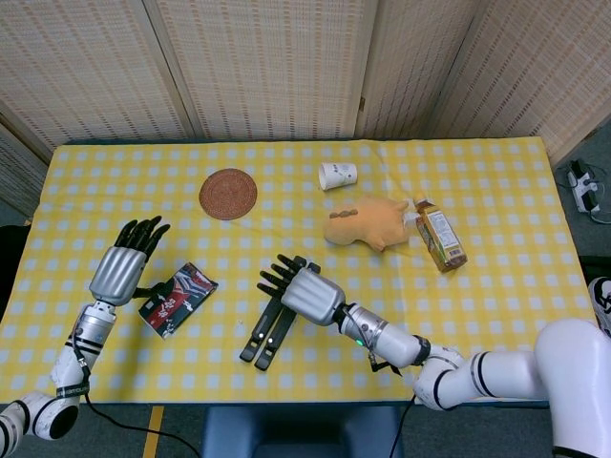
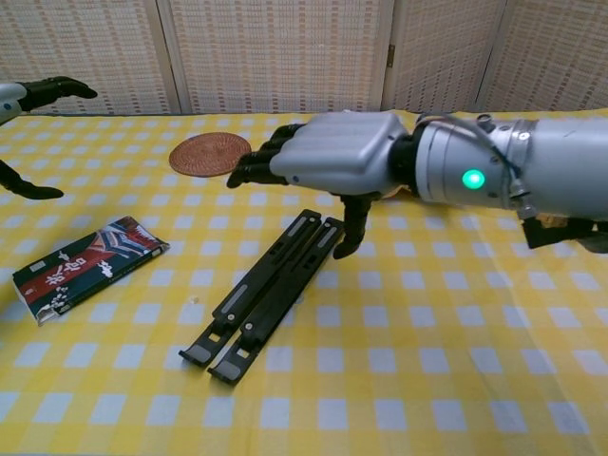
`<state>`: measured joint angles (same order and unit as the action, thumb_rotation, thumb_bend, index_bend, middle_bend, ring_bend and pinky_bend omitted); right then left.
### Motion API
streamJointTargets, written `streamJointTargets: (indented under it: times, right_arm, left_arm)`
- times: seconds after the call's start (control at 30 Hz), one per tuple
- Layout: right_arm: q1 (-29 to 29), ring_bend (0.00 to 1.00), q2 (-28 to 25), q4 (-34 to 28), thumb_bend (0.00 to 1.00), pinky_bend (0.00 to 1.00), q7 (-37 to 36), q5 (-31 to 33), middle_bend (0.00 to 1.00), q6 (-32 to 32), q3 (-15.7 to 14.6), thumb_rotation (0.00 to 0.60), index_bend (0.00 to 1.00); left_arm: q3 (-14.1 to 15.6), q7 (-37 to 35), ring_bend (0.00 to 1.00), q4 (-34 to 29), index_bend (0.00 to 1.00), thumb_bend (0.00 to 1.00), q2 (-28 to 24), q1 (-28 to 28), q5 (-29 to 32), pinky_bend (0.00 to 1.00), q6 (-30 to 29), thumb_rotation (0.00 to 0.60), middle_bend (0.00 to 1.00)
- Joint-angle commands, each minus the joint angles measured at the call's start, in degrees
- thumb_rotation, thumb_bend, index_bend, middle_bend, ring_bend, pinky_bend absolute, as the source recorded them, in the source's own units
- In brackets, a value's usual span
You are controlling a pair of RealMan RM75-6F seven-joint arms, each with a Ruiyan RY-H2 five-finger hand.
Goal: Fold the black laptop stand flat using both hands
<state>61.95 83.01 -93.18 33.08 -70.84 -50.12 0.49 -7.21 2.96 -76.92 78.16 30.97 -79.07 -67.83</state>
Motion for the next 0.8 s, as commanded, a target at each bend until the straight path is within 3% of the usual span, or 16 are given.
streamJointTargets:
  times: [0.03, 0.33, 0.47, 0.8]
  right_arm:
    - [-7.2, 0.11, -7.4, -7.5, 0.15, 0.0, 1.4, 0.5, 0.11, -9.1, -1.7, 0.6, 0.0]
    - [-21.7, 0.11, -18.6, -13.7, 0.15, 0.0, -6.2, -4.1, 0.09, -24.7, -5.5, 0.6, 0.0]
    - [-27.6, 0.06, -22.1, -13.7, 0.15, 0.0, -11.5, -6.2, 0.02, -29.2, -7.4, 0.6, 0.0]
    - [-41.6, 0.0, -23.4, -9.7, 0.15, 0.0, -21.7, -9.9, 0.0, -38.9, -10.4, 0.6, 0.0]
  left_arm:
    - [-0.6, 2.9, 0.0, -2.3, 0.04, 0.21, -2.1, -1.9, 1.8, 0.0, -2.2, 0.6, 0.0]
    - [-0.5, 4.8, 0.0, -9.7, 0.1, 0.23, -8.0, -8.6, 5.7, 0.0, -8.2, 0.6, 0.0]
    - [0.8, 4.2, 0.0, -10.6, 0.11, 0.23, -8.8, -12.0, 4.7, 0.0, -12.1, 0.6, 0.0]
    - [4.9, 5.8, 0.0, -14.3, 0.12, 0.23, -9.8, -20.5, 0.9, 0.0, -21.7, 0.6, 0.0]
